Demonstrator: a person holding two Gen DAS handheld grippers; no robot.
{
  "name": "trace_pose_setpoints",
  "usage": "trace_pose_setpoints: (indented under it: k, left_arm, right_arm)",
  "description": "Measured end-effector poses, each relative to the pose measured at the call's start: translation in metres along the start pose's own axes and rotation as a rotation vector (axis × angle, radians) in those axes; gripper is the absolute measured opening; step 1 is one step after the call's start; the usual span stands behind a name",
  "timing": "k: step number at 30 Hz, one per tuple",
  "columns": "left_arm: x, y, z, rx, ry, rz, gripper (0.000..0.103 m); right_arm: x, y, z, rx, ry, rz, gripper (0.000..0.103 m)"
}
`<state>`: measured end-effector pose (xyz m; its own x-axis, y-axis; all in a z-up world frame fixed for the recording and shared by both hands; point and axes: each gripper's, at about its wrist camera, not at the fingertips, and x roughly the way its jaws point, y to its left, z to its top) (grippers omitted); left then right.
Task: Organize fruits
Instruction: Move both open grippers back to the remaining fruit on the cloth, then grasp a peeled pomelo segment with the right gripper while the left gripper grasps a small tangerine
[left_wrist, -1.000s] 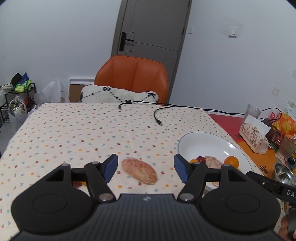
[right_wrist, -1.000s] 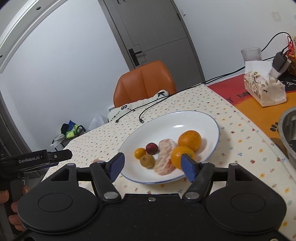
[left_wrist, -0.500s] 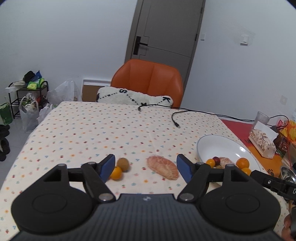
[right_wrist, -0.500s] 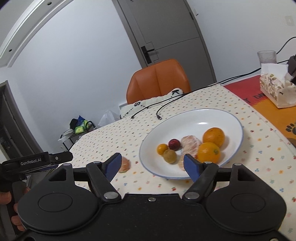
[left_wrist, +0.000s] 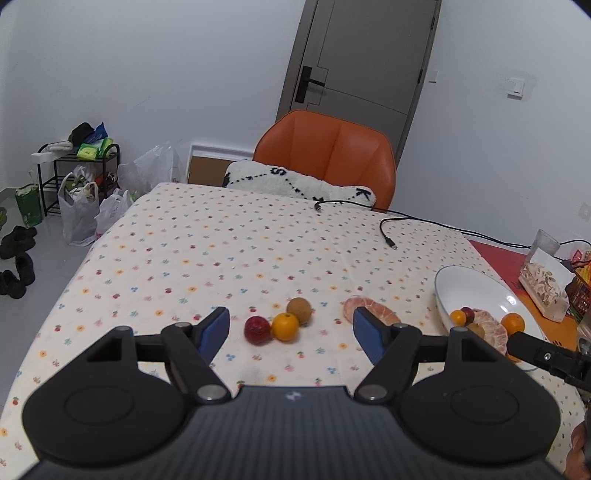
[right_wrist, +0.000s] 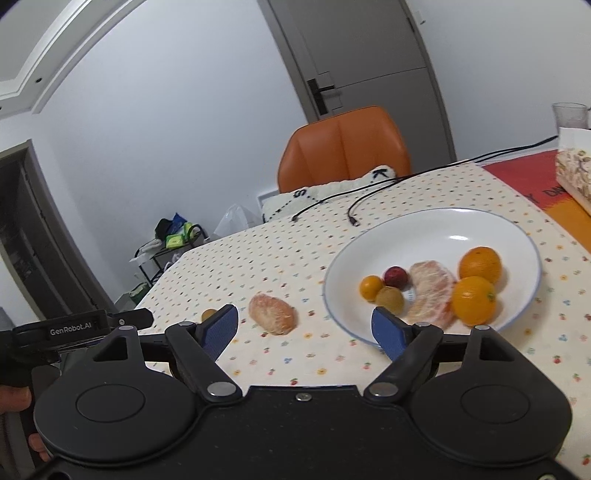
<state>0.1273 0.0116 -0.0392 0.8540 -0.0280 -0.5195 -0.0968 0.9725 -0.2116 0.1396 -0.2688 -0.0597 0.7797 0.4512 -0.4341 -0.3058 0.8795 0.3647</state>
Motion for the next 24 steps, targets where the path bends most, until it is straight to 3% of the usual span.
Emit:
trace_pose_setpoints:
  k: [9, 15, 20, 24]
  left_arm:
    - [0.012, 0.004, -0.006, 0.002, 0.015, -0.007, 0.067]
    - [0.024, 0.003, -0.009, 0.004, 0.035, -0.018, 0.053]
    - [0.036, 0.006, -0.009, -0.014, 0.062, -0.027, 0.034]
    - [0.042, 0.005, -0.01, -0.014, 0.071, -0.043, 0.032]
  right_arm:
    - [0.019, 0.013, 0.003, -0.044, 0.029, 0.049, 0.074]
    - [0.03, 0.016, 0.006, -0.055, 0.053, 0.066, 0.062]
    - [0.041, 0.021, 0.006, -0.067, 0.076, 0.077, 0.052]
    - [0.051, 0.025, 0.007, -0.075, 0.094, 0.084, 0.05]
